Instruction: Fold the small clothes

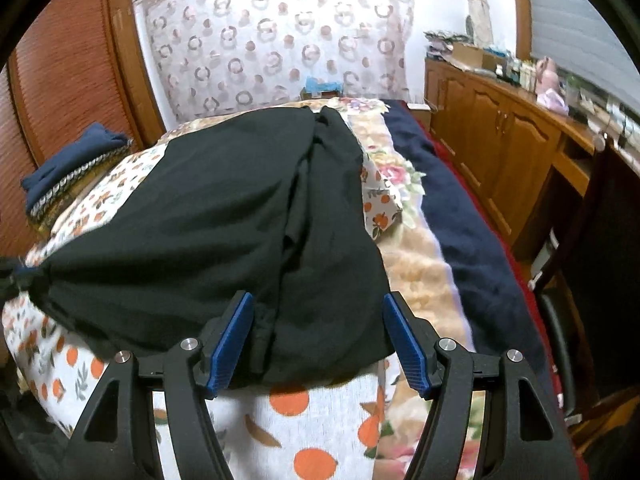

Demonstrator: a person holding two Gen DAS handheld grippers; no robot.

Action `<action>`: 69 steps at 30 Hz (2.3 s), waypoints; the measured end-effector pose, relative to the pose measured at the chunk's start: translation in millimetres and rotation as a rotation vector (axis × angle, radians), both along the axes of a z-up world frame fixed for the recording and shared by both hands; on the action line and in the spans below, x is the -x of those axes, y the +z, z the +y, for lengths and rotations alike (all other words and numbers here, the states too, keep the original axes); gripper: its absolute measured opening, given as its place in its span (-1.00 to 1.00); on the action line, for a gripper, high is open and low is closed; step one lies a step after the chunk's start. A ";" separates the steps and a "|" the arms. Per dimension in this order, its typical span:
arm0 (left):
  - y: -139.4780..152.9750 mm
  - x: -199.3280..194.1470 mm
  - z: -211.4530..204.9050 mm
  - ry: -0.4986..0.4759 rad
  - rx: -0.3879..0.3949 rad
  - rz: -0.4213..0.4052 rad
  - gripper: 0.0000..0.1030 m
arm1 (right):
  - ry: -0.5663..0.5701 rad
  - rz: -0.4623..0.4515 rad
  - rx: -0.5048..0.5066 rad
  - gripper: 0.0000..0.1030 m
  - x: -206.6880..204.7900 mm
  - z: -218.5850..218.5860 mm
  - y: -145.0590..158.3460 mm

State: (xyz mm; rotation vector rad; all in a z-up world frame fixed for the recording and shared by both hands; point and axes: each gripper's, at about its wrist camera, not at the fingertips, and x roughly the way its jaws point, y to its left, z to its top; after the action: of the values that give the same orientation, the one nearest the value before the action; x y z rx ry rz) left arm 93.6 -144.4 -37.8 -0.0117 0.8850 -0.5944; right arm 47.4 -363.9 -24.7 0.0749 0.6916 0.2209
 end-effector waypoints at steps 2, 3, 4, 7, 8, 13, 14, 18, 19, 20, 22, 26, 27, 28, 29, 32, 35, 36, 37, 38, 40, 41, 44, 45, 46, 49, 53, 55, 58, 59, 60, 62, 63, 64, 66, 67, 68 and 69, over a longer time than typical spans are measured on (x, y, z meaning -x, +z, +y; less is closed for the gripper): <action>-1.3 0.1 -0.3 0.000 -0.003 0.002 -0.72 | 0.015 0.011 -0.025 0.35 -3.9 1.8 0.8; -1.5 0.1 0.1 -0.001 -0.003 0.004 -0.72 | 0.029 0.015 -0.034 0.35 -5.3 4.5 1.1; -1.7 0.4 0.3 -0.002 -0.005 0.004 -0.72 | 0.042 0.017 -0.037 0.35 -6.1 6.9 1.6; -2.0 0.3 0.3 -0.001 -0.005 0.005 -0.72 | 0.068 0.015 -0.005 0.35 -5.9 13.6 0.0; -2.6 0.3 0.1 -0.001 -0.007 0.005 -0.72 | 0.069 0.014 0.018 0.35 -7.2 15.3 -0.4; -5.5 1.3 -1.5 -0.007 -0.008 0.007 -0.72 | 0.066 -0.009 0.154 0.34 -4.7 22.7 -3.5; -6.1 1.4 -2.0 -0.010 -0.008 0.008 -0.72 | 0.065 -0.018 0.177 0.34 -3.1 24.2 -4.7; -1.0 2.8 -3.6 -0.025 0.017 -0.009 -0.72 | 0.088 -0.032 0.173 -0.01 -0.5 26.9 -3.6; 2.8 2.8 -3.6 -0.029 0.030 -0.015 -0.72 | 0.088 -0.034 0.171 -0.15 -0.2 26.5 -3.2; 5.9 2.0 -3.7 -0.030 0.034 -0.026 -0.72 | 0.094 -0.039 0.175 -0.28 0.3 26.3 -2.7; 15.1 0.7 -3.7 -0.033 0.054 -0.048 -0.72 | 0.104 -0.043 0.181 -0.59 3.2 26.1 -0.6; 31.6 -6.7 -4.5 -0.046 0.085 -0.069 -0.72 | 0.112 -0.039 0.160 -0.76 3.4 19.4 3.3; 37.8 -10.6 -4.0 -0.046 0.094 -0.078 -0.72 | 0.122 -0.044 0.156 -0.77 3.6 18.7 9.1; 45.2 -16.4 -3.3 -0.044 0.109 -0.084 -0.72 | 0.132 -0.059 0.150 -0.78 5.3 17.5 18.9; 50.8 -21.5 -1.3 -0.041 0.122 -0.089 -0.72 | 0.135 -0.078 0.138 -0.78 6.0 14.6 30.7; 65.7 -44.8 5.7 -0.015 0.142 -0.112 -0.72 | 0.148 -0.132 0.118 -0.78 -0.5 7.0 68.5; 71.8 -76.2 15.2 0.025 0.158 -0.106 -0.72 | 0.169 -0.156 0.127 -0.78 -23.0 6.6 93.9; 72.3 -86.4 17.5 0.036 0.166 -0.098 -0.72 | 0.175 -0.157 0.132 -0.78 -32.7 8.3 99.3; 72.6 -98.8 20.3 0.051 0.163 -0.093 -0.72 | 0.179 -0.158 0.136 -0.78 -41.8 9.9 104.1; 71.4 -107.2 21.3 0.063 0.154 -0.092 -0.72 | 0.187 -0.157 0.138 -0.78 -51.4 12.5 107.8; 66.8 -127.3 24.5 0.088 0.136 -0.078 -0.72 | 0.200 -0.147 0.153 -0.78 -74.6 18.9 113.0; 64.3 -136.0 25.4 0.099 0.128 -0.071 -0.72 | 0.204 -0.142 0.159 -0.78 -86.4 22.0 113.5; 55.3 -159.7 27.3 0.126 0.102 -0.056 -0.72 | 0.212 -0.114 0.149 -0.77 -120.4 25.2 110.4; 53.3 -166.6 29.5 0.132 0.101 -0.049 -0.72 | 0.210 -0.104 0.140 -0.77 -132.3 25.2 109.6; 50.0 -177.0 31.1 0.142 0.097 -0.039 -0.72 | 0.208 -0.096 0.132 -0.76 -144.9 26.1 108.9; 41.7 -193.4 32.7 0.156 0.088 -0.017 -0.72 | 0.212 -0.080 0.110 -0.76 -171.3 26.6 106.2; 31.1 -207.8 30.5 0.163 0.078 0.003 -0.72 | 0.187 -0.100 0.098 -0.41 -187.3 26.0 104.6; 27.8 -211.0 28.0 0.158 0.077 0.007 -0.72 | 0.166 -0.131 0.093 -0.23 -188.5 22.2 106.7; 24.9 -213.6 24.8 0.146 0.063 0.009 -0.54 | 0.160 -0.159 0.084 0.03 -173.2 17.2 106.6; 25.0 -214.0 24.3 0.137 0.063 0.008 -0.46 | 0.163 -0.166 0.090 0.06 -164.2 16.9 104.6; 25.4 -212.6 24.2 0.126 0.063 0.001 -0.26 | 0.166 -0.172 0.101 0.07 -160.1 15.2 102.2; 28.3 -211.0 25.6 0.118 0.054 -0.017 -0.01 | 0.181 -0.175 0.113 0.12 -149.3 12.8 96.7; 29.7 -209.5 26.2 0.114 0.047 -0.027 0.19 | 0.196 -0.170 0.118 0.14 -144.7 11.5 93.4; 31.6 -206.8 28.6 0.109 0.046 -0.037 0.47 | 0.206 -0.163 0.130 0.18 -140.8 10.8 89.2; 33.6 -202.1 32.6 0.099 0.055 -0.045 0.58 | 0.221 -0.142 0.159 0.21 -138.1 12.2 80.6; 33.5 -200.0 33.9 0.089 0.052 -0.041 0.58 | 0.232 -0.127 0.174 0.21 -139.4 15.1 74.1; 33.2 -197.9 35.6 0.086 0.048 -0.039 0.58 | 0.232 -0.115 0.182 0.21 -141.0 15.6 74.1; 31.9 -195.5 37.8 0.089 0.045 -0.036 0.58 | 0.233 -0.102 0.182 0.21 -144.6 17.4 71.8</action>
State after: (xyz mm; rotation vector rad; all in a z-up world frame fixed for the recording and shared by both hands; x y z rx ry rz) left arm 289.1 -106.6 -5.9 -0.0803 0.8316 -0.5295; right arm 192.0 -346.6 47.0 -0.1908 0.6153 0.3817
